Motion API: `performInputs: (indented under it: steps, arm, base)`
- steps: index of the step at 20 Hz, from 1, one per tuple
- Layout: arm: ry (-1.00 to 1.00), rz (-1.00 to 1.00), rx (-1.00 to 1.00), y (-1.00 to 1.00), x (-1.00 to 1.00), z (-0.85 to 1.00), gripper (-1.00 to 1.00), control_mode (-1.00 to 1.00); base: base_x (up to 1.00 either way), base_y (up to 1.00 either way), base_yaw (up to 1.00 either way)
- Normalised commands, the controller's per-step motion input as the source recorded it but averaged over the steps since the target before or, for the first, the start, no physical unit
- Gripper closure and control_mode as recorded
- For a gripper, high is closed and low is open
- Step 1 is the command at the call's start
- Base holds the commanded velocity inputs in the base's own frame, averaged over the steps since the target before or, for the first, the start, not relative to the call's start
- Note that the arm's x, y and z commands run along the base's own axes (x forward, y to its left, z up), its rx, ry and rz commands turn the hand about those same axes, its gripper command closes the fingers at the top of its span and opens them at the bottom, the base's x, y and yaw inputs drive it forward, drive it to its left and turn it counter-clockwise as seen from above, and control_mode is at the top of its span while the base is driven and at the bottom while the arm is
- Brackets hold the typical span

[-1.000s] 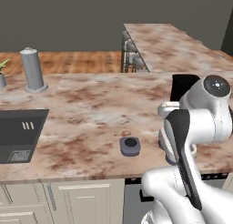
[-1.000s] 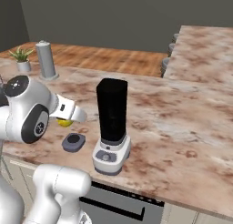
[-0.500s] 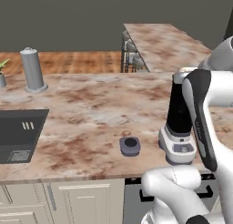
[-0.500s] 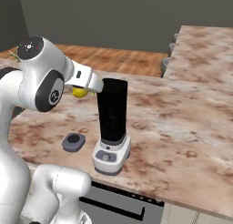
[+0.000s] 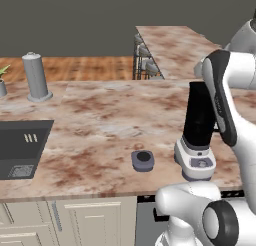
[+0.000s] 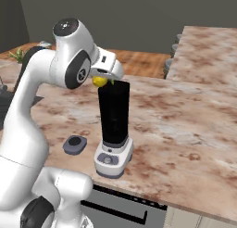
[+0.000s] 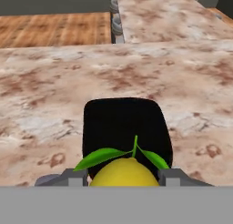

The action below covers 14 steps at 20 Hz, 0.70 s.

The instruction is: Grab the garlic and lemon from the fridge, place them in the blender, close the lid, and turn on the blender to create a marinade.

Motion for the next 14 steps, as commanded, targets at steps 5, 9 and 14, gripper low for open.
performInputs:
  steps: [5,9,14]
  arm:
    - [0.11,0.0,0.02,-0.2,0.69,-0.38,1.0,-1.0]
    - [0.08,0.02,0.0,0.0,0.41,-0.5,1.0,-1.0]
    - [0.03,0.03,0.0,0.01,0.12,-0.52,1.0,-1.0]
  base:
    - [0.0,0.0,0.0]
    - [0.0,0.0,0.0]
    - [0.0,0.0,0.0]
